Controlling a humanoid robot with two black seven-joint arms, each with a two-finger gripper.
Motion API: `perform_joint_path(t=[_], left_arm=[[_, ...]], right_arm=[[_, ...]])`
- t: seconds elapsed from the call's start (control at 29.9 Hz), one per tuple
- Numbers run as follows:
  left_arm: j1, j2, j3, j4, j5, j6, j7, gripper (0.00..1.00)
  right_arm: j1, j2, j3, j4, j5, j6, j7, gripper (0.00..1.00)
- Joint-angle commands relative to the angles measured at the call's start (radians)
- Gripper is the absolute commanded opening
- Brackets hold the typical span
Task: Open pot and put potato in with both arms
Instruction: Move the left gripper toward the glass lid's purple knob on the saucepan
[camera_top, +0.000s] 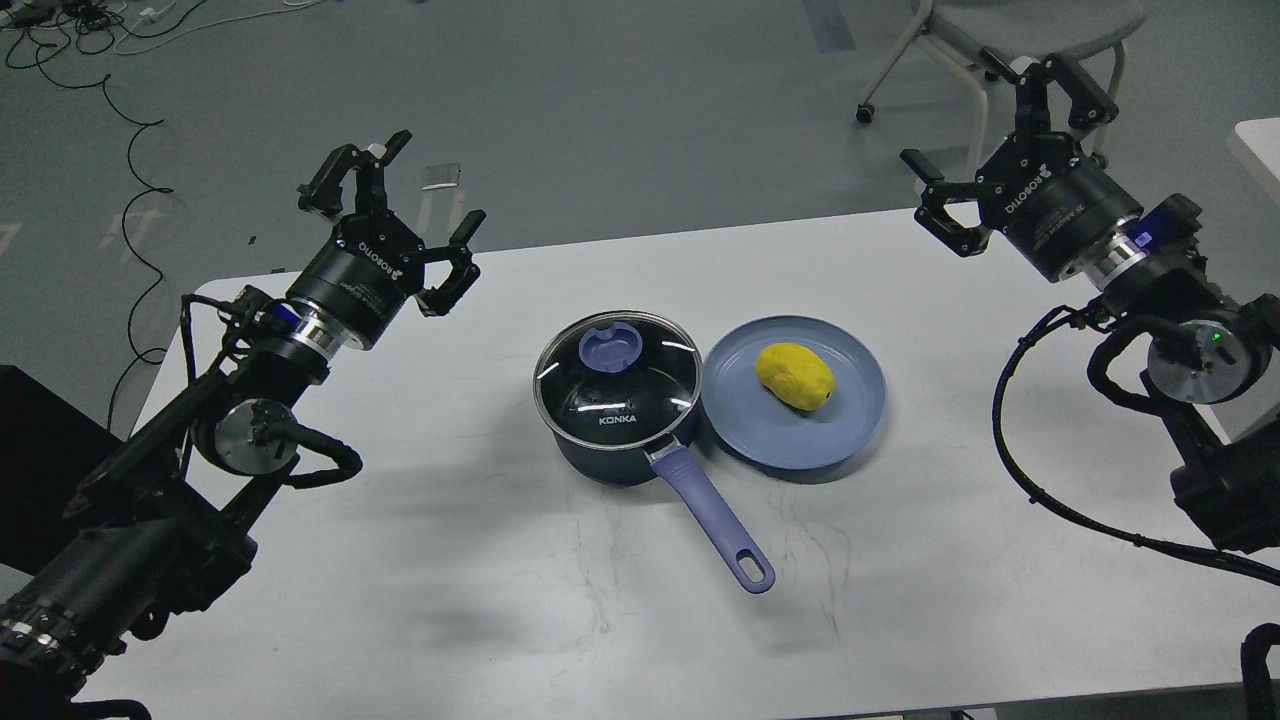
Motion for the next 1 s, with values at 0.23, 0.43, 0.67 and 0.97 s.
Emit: perform_joint_path(t=[0.23,0.43,0.67,0.97], left_arm=[[0.050,-0.022,0.037,-0.026,0.007,0.031,0.002,0.98],[0.060,-0.035,0.029,-0.026,0.001,0.034,0.000,0.98],[0.061,-0.041,0.027,-0.026,-0.002,0.034,-0.001,0.98],[0.083,-0.036,0.027,-0.026,-0.004,0.034,0.000,0.98]], right_arm=[[-0.037,-0.006,-0.013,0.006,-0.002,0.021,-0.001,1.00],[-0.045,-0.010,-0.010,0.010,-0.002,0.021,-0.001,1.00],[-0.045,-0.010,-0.013,0.030,-0.003,0.021,-0.001,1.00],[-0.048,0.005,-0.041,0.029,-0.017,0.021,-0.015,1.00]])
